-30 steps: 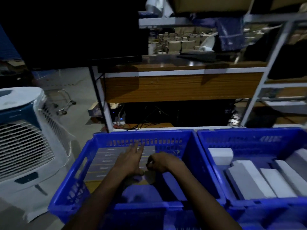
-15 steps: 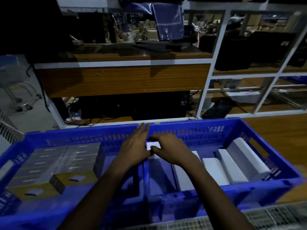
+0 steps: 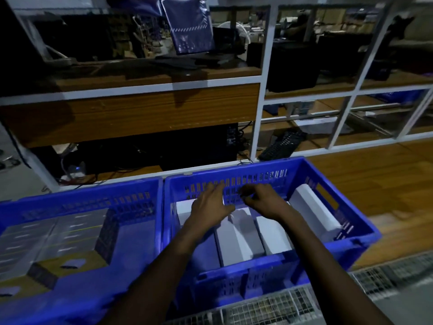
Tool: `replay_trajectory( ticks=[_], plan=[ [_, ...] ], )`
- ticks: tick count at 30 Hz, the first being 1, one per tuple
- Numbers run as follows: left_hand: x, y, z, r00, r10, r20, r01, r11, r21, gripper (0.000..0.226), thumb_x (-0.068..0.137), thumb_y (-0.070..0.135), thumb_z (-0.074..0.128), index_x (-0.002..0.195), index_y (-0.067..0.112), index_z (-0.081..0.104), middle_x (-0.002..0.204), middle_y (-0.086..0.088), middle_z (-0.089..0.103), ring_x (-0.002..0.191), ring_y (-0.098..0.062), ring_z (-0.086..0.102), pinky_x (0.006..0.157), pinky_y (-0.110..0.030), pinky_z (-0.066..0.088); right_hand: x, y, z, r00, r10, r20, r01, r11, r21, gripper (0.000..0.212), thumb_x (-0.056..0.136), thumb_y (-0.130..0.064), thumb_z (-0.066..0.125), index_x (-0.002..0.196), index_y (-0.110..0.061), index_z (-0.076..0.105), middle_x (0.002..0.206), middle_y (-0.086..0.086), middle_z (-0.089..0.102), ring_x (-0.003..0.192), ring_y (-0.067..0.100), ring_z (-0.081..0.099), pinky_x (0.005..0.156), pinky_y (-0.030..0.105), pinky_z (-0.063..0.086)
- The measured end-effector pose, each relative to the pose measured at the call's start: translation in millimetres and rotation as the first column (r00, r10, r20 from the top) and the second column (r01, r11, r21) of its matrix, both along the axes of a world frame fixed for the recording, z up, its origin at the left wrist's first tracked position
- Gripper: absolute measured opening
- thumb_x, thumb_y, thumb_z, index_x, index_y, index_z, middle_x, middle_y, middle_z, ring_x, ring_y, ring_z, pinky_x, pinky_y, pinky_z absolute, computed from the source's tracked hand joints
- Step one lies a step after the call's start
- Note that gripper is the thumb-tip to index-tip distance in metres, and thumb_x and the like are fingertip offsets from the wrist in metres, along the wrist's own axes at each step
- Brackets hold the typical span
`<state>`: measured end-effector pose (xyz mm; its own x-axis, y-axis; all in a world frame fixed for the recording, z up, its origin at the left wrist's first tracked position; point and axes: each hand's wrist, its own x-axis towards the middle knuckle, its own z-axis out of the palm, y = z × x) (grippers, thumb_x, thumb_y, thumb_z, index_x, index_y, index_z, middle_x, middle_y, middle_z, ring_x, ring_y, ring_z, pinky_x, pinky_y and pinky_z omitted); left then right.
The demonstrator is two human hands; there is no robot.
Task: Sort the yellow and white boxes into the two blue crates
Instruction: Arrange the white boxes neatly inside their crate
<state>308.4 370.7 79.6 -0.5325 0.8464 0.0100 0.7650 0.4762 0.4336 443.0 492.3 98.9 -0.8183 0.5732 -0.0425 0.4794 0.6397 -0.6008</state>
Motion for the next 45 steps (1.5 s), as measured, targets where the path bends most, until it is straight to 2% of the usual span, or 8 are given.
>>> replay_trajectory(
  ticks=[6,12,19,28,33,39,43,45],
  plan=[
    [6.8,32.2,-11.2,0.989,0.078,0.122,-0.060,0.987,-0.149,0.053,0.083,0.050,0.064,0.125,0.021,0.048,0.133,-0.011,0.045,0.115,-0.034,0.053,0.095,-0.042,0.047,6.2,21.2,-18.0,0.996,-0.023,0.086,0.022,1.000,0.011,0.026,0.089,-0.012,0.059,0.113,-0.012,0.068,0.113,0.008,0.069,0.105,0.022,0.063,0.090,0.036,0.050],
    [9.8,48.3,-38.2,0.914,0.265,0.307,-0.203,0.954,-0.218,0.092,0.070,0.063,0.063,0.144,0.024,0.026,0.145,-0.021,0.025,0.124,-0.049,0.043,0.100,-0.058,0.043,5.5,39.7,-30.3,0.990,0.025,0.136,-0.023,1.000,-0.015,0.029,0.088,-0.005,0.060,0.117,-0.006,0.066,0.118,0.009,0.066,0.109,0.023,0.061,0.091,0.031,0.048],
    [9.9,45.6,-67.0,0.772,0.471,0.427,-0.356,0.877,-0.323,0.106,0.078,0.066,0.063,0.150,0.006,0.013,0.150,-0.027,0.028,0.135,-0.042,0.036,0.106,-0.044,0.038,-24.2,73.2,-48.4,0.854,0.284,0.436,-0.288,0.956,-0.060,0.036,0.088,-0.021,0.064,0.121,-0.010,0.062,0.123,0.012,0.062,0.113,0.029,0.058,0.093,0.035,0.047],
    [-6.3,25.6,-83.9,0.801,0.412,0.436,-0.232,0.883,-0.409,0.112,0.074,0.073,0.062,0.150,0.006,0.016,0.153,-0.020,0.033,0.136,-0.036,0.039,0.110,-0.044,0.036,-42.0,85.1,-105.0,0.806,0.375,0.458,-0.366,0.924,-0.112,0.069,0.085,-0.033,0.072,0.142,-0.006,0.043,0.144,0.017,0.047,0.127,0.032,0.050,0.104,0.035,0.042],
    [3.2,32.6,-83.1,0.760,0.355,0.545,-0.172,0.918,-0.358,0.091,0.080,0.060,0.064,0.144,0.004,0.032,0.141,-0.015,0.046,0.128,-0.031,0.045,0.107,-0.038,0.036,-44.2,93.0,-113.2,0.784,0.392,0.481,-0.394,0.913,-0.102,0.092,0.078,-0.042,0.077,0.150,-0.012,0.028,0.155,0.012,0.032,0.139,0.029,0.036,0.113,0.034,0.032],
    [-3.8,39.1,-79.3,0.845,0.274,0.459,-0.027,0.880,-0.475,0.089,0.076,0.053,0.075,0.141,0.013,0.030,0.143,-0.009,0.045,0.123,-0.026,0.048,0.087,-0.035,0.041,-52.2,93.6,-114.2,0.732,0.418,0.538,-0.444,0.892,-0.090,0.053,0.082,-0.036,0.069,0.130,-0.015,0.060,0.131,0.008,0.061,0.116,0.028,0.059,0.099,0.037,0.048],
    [-7.5,46.7,-71.9,0.900,0.207,0.383,-0.049,0.923,-0.383,0.069,0.069,0.050,0.076,0.119,0.026,0.035,0.129,-0.015,0.044,0.103,-0.028,0.049,0.077,-0.037,0.043,-52.0,97.0,-119.8,0.683,0.449,0.576,-0.450,0.880,-0.151,0.028,0.083,-0.027,0.062,0.101,-0.008,0.072,0.105,0.015,0.072,0.096,0.034,0.068,0.084,0.040,0.052],
    [-8.2,48.3,-72.0,0.911,0.186,0.369,-0.061,0.943,-0.326,0.079,0.070,0.048,0.076,0.131,0.026,0.031,0.131,-0.014,0.040,0.110,-0.033,0.050,0.081,-0.038,0.043,-47.9,96.0,-109.5,0.740,0.408,0.535,-0.397,0.907,-0.141,0.022,0.088,-0.024,0.058,0.094,-0.007,0.070,0.106,0.016,0.071,0.092,0.031,0.066,0.081,0.038,0.050]
  ],
)
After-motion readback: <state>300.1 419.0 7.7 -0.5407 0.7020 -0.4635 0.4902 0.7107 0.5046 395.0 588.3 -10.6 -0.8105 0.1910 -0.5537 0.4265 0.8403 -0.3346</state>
